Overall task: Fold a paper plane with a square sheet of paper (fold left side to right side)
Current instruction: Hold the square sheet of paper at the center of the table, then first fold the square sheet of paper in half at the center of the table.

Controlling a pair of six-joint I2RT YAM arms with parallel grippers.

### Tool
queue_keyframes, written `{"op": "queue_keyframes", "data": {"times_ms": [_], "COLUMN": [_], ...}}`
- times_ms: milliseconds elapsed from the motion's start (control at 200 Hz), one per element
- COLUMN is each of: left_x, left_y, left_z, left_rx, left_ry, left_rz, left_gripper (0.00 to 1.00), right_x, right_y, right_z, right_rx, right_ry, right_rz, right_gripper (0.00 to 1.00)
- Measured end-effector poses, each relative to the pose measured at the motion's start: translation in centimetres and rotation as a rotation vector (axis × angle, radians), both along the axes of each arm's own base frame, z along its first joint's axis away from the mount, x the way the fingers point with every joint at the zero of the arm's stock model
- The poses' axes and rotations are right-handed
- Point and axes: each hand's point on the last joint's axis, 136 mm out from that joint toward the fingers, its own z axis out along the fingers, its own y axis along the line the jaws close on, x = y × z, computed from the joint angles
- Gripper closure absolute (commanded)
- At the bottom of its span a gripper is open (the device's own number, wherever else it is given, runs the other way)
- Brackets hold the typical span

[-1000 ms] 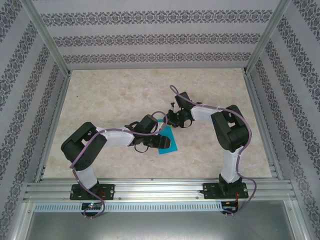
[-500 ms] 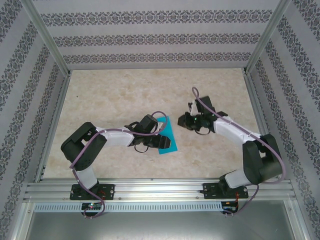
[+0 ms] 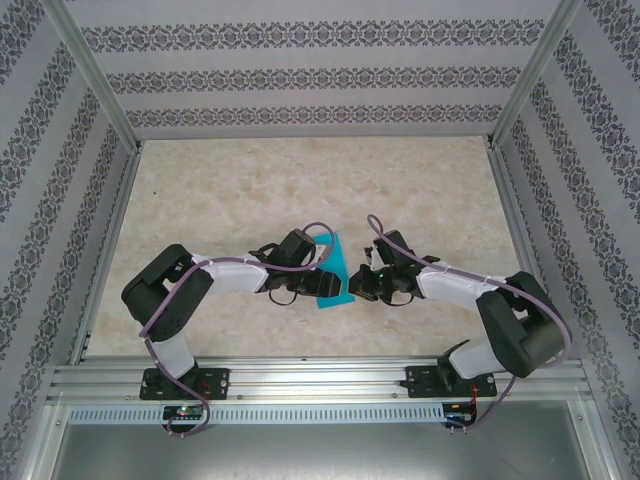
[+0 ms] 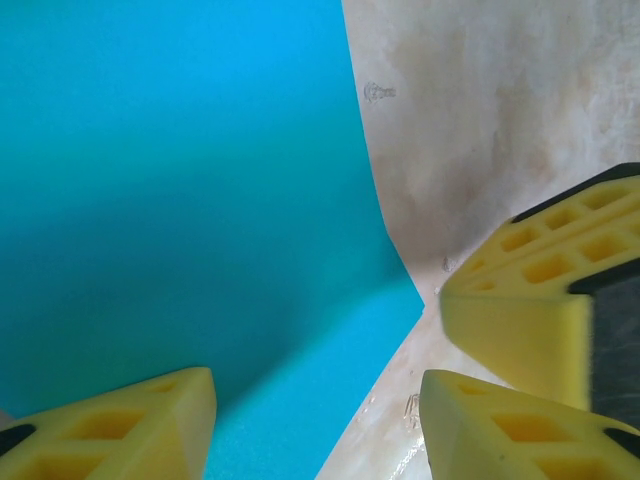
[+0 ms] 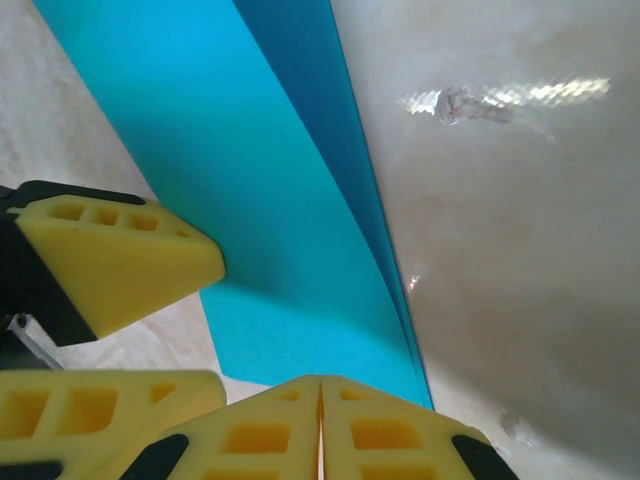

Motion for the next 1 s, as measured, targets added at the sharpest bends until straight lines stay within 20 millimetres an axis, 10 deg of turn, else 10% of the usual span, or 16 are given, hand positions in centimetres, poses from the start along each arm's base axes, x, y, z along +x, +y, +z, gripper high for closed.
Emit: {"op": "queue_keyframes", "data": {"times_ms": [739,999], "left_x": [2.5,3.0], "left_y": [-1.6,-0.7], "left_z": [2.7,0.2], "left_rx": [-0.016,0.056], "left_ry": [-0.04,-0.003], "left_rz": [0.031,0.062], "left_gripper": [0.39,0.4], "right_x": [-0.1,-0.1], "right_y": [-0.1,-0.1], "right_z": [-2.1,-2.1], "right_rx": [-0.075,-0.08], "right_ry": [0.061,0.068], "right_rz": [0.007,0.007], "right_gripper": [0.91,0.91]}}
